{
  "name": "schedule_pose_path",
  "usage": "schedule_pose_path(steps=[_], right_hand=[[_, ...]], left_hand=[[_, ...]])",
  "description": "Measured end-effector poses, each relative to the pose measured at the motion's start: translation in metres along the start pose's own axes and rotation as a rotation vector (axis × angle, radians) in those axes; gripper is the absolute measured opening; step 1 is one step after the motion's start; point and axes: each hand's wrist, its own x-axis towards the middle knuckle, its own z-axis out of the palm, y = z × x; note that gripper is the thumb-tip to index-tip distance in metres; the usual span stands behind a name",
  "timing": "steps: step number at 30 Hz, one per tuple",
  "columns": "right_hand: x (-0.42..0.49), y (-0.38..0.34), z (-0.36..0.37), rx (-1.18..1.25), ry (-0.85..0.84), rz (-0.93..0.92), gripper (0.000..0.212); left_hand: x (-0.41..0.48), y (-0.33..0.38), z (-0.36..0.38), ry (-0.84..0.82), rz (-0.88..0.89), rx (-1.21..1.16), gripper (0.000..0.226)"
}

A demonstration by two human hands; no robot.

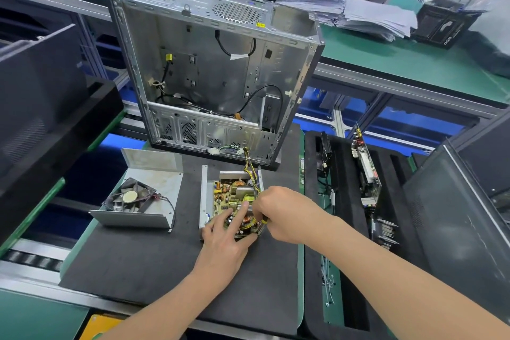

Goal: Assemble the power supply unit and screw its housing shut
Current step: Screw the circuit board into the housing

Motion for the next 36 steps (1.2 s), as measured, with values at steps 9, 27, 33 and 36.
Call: schedule_pose_path(steps=[9,27,33,36], right_hand=[[0.005,-0.002,0.0,0.111,0.058,0.168,0.022],[-0.008,0.021,-0.028,0.36,0.265,0.246,0.009],[0.002,0.044,-0.014,1.078,0.515,0.429,0.023],[0.021,0.047,0.007,1.133,0.573,0.587,0.033]], left_hand=[[0.0,-0.001,0.0,-0.011,-0.003,0.009,0.037],[0.013,0.024,-0.048,-0.264,-0.044,0.038,0.027],[0.06,-0.005,-0.099,0.109,-0.16,-0.186,0.037],[0.085,-0.037,-0.102,-0.113,-0.553,-0.226,0.054]])
